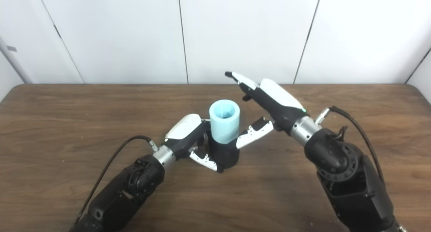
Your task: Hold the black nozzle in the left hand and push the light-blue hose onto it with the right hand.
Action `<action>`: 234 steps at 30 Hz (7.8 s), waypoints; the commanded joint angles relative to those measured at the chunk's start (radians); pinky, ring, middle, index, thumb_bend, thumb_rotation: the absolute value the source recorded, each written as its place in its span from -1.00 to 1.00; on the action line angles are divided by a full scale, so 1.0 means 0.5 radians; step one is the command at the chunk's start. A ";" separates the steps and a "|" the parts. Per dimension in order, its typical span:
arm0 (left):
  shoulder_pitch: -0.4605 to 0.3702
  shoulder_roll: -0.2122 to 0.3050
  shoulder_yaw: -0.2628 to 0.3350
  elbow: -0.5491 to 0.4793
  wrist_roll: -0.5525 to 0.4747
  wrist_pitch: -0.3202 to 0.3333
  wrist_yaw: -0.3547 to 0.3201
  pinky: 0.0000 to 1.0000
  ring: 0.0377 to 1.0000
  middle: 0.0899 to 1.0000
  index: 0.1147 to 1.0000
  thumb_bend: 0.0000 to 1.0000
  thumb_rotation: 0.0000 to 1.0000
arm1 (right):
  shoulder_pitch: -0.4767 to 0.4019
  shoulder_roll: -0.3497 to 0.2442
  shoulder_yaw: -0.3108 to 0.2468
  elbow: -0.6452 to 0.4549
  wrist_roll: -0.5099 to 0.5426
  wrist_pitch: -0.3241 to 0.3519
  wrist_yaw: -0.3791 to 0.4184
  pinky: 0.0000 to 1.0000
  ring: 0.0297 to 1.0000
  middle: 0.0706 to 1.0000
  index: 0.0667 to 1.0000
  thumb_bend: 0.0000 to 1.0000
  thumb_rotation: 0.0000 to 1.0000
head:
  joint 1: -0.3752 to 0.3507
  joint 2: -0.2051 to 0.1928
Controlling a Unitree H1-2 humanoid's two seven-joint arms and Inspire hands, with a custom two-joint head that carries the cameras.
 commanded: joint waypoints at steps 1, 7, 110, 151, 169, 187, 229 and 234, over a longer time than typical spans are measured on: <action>0.064 0.046 -0.050 0.140 0.073 0.057 -0.117 -0.21 -0.17 -0.28 -0.09 0.04 -1.00 | -0.064 -0.031 -0.045 -0.088 0.010 -0.113 -0.058 0.56 1.00 1.00 1.00 0.93 -0.39 | 0.001 0.002; 0.067 0.059 -0.043 0.141 0.082 0.045 -0.122 -0.24 -0.17 -0.26 -0.09 0.04 -1.00 | -0.017 -0.065 -0.072 -0.161 0.033 -0.300 -0.058 0.81 1.00 1.00 1.00 0.98 -0.36 | 0.006 0.005; 0.032 0.098 0.023 0.084 0.108 0.067 -0.147 0.02 -0.06 -0.17 -0.14 0.05 -1.00 | 0.124 -0.347 0.480 -0.217 -0.270 -0.361 0.541 1.00 1.00 1.00 0.93 0.55 0.29 | 0.012 0.043; 0.032 0.087 0.023 0.103 0.110 0.057 -0.133 0.06 -0.06 -0.20 -0.13 0.05 -1.00 | 0.136 -0.017 0.059 -0.209 -0.179 -0.293 -0.001 0.46 0.71 0.83 0.81 0.33 -0.42 | 0.003 0.034; 0.036 0.084 0.032 0.092 0.110 0.078 -0.140 0.04 -0.05 -0.19 -0.13 0.05 -1.00 | 0.128 0.181 -0.371 -0.020 0.127 -0.075 -0.233 0.14 0.52 0.82 1.00 0.51 -0.51 | 0.018 0.036; 0.061 0.105 0.083 0.050 0.078 0.065 -0.147 0.07 -0.01 -0.16 -0.14 0.05 -1.00 | 0.349 0.470 -0.563 0.168 0.461 -0.029 -0.586 -0.07 0.19 0.27 0.31 0.32 -0.60 | 0.031 0.024; 0.267 0.000 0.625 -0.339 -0.368 0.377 -0.193 0.01 0.22 0.25 0.34 0.34 -0.80 | 0.421 0.373 -0.521 0.235 0.563 -0.065 -0.665 -0.12 0.12 0.36 0.40 0.46 -1.00 | 0.049 0.048; 0.335 -0.056 0.807 -0.444 -0.649 0.455 -0.176 0.00 0.20 0.24 0.32 0.38 -0.68 | 0.431 0.354 -0.543 0.182 0.575 0.001 -0.664 -0.08 0.12 0.36 0.41 0.45 -1.00 | 0.056 0.052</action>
